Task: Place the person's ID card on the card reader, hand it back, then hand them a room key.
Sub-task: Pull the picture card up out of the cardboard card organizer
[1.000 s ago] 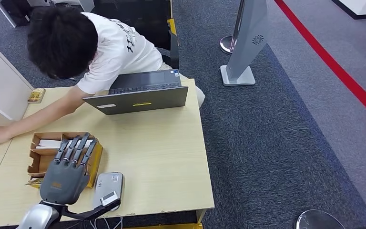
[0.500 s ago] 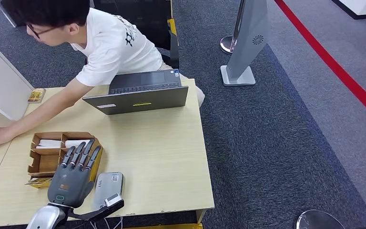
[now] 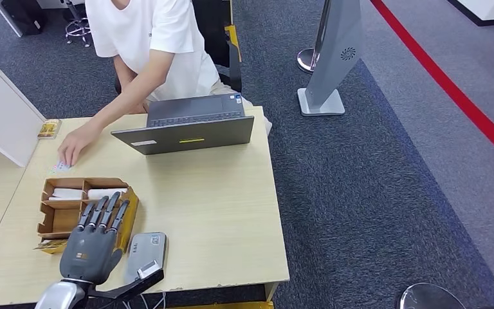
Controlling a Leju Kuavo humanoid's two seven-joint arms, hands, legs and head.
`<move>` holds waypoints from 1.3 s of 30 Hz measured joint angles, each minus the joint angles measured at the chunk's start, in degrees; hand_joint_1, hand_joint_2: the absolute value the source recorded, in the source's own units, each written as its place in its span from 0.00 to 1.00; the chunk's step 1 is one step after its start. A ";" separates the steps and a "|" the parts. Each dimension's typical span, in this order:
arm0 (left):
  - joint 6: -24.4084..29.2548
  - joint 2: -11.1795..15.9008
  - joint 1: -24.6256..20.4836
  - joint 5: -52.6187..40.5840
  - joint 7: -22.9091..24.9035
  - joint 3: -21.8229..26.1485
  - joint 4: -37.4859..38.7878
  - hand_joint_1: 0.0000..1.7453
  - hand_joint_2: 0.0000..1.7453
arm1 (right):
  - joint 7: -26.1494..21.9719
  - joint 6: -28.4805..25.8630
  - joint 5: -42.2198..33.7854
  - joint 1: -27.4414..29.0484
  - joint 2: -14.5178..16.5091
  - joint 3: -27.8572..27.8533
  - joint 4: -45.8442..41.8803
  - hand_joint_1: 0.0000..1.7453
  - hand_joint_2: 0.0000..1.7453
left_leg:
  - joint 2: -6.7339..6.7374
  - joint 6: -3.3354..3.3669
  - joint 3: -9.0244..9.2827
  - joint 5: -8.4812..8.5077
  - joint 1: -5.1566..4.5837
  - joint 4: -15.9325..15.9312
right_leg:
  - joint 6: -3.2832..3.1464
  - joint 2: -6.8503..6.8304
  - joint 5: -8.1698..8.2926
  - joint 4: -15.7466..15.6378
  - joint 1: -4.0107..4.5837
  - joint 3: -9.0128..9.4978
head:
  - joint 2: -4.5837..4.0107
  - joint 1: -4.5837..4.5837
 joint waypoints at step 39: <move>0.61 -0.88 1.95 -1.63 3.20 3.63 -0.36 0.00 1.00 | 0.25 0.17 0.49 0.00 0.00 -0.54 0.00 0.00 1.00 | -0.01 0.00 0.00 0.00 0.00 0.00 | 0.00 -0.01 0.00 0.00 0.00 0.00 | 0.00 0.00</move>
